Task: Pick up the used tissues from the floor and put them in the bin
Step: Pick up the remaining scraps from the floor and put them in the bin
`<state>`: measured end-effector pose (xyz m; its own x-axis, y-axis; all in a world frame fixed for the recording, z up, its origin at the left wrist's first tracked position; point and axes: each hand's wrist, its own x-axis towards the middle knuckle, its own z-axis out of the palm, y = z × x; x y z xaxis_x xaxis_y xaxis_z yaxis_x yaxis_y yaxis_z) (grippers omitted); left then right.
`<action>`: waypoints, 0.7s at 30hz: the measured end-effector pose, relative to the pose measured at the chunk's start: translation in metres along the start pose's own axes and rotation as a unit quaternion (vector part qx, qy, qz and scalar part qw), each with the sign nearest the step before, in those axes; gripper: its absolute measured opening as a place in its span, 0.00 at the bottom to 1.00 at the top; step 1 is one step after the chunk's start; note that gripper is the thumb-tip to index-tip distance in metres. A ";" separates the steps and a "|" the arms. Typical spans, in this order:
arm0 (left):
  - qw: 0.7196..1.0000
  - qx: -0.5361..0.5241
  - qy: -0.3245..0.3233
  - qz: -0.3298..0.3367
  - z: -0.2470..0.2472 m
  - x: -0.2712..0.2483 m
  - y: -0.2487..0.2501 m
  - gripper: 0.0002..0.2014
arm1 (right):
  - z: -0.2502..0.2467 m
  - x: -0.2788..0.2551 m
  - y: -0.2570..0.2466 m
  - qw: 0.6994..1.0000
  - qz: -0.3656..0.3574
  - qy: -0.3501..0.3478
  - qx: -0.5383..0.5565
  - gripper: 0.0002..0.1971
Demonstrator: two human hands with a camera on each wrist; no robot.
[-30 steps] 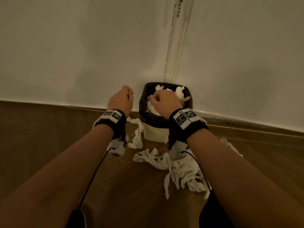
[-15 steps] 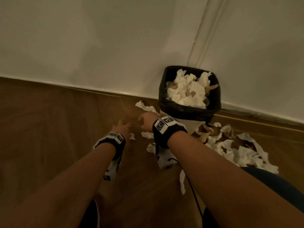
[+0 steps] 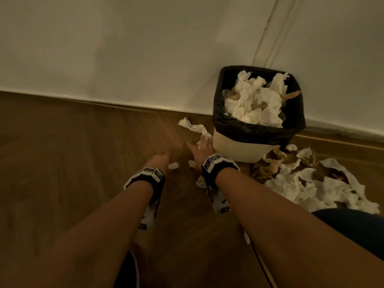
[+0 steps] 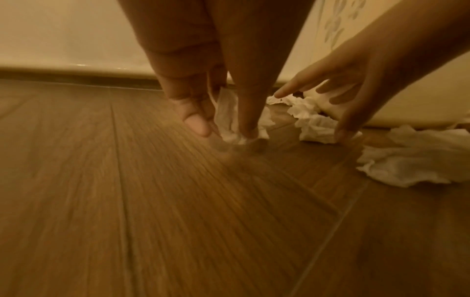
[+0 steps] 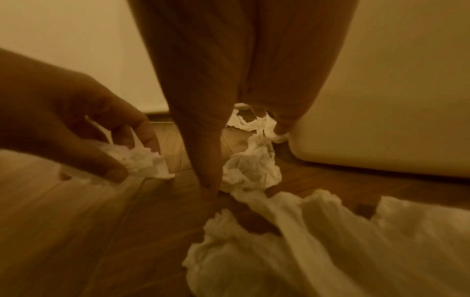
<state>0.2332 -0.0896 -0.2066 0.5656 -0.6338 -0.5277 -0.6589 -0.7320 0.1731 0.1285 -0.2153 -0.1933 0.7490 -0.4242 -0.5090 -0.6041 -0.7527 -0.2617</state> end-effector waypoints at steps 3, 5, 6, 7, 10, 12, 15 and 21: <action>0.999 0.015 0.033 0.013 -0.005 0.000 -0.002 0.17 | -0.006 0.010 -0.003 0.999 0.008 -0.023 -0.023 0.45; 0.999 0.012 0.037 0.021 -0.009 0.000 -0.001 0.16 | -0.010 0.019 -0.008 0.999 0.026 -0.036 -0.030 0.49; 0.999 0.009 0.042 0.020 -0.010 -0.001 0.000 0.15 | -0.012 0.023 -0.010 0.998 0.035 -0.040 -0.029 0.50; 0.999 0.006 0.048 0.019 -0.011 -0.001 0.000 0.14 | -0.012 0.026 -0.013 0.998 0.046 -0.043 -0.028 0.50; 0.998 -0.004 0.062 0.022 -0.016 -0.003 -0.001 0.16 | -0.017 0.030 -0.017 0.997 0.064 -0.036 -0.013 0.46; 0.997 -0.010 0.066 0.027 -0.019 -0.004 -0.001 0.18 | -0.023 0.029 -0.015 0.995 0.075 -0.018 0.068 0.42; 0.997 -0.035 0.069 0.017 -0.022 -0.005 -0.002 0.17 | -0.032 0.027 -0.010 0.997 0.057 -0.027 0.046 0.40; 0.996 -0.063 0.067 0.011 -0.024 -0.007 0.006 0.18 | -0.025 0.035 -0.009 0.998 0.052 -0.023 -0.006 0.26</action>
<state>0.2371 -0.0961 -0.1822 0.6185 -0.6708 -0.4091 -0.6082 -0.7384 0.2913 0.1668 -0.2356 -0.1883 0.6691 -0.4771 -0.5698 -0.6741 -0.7124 -0.1950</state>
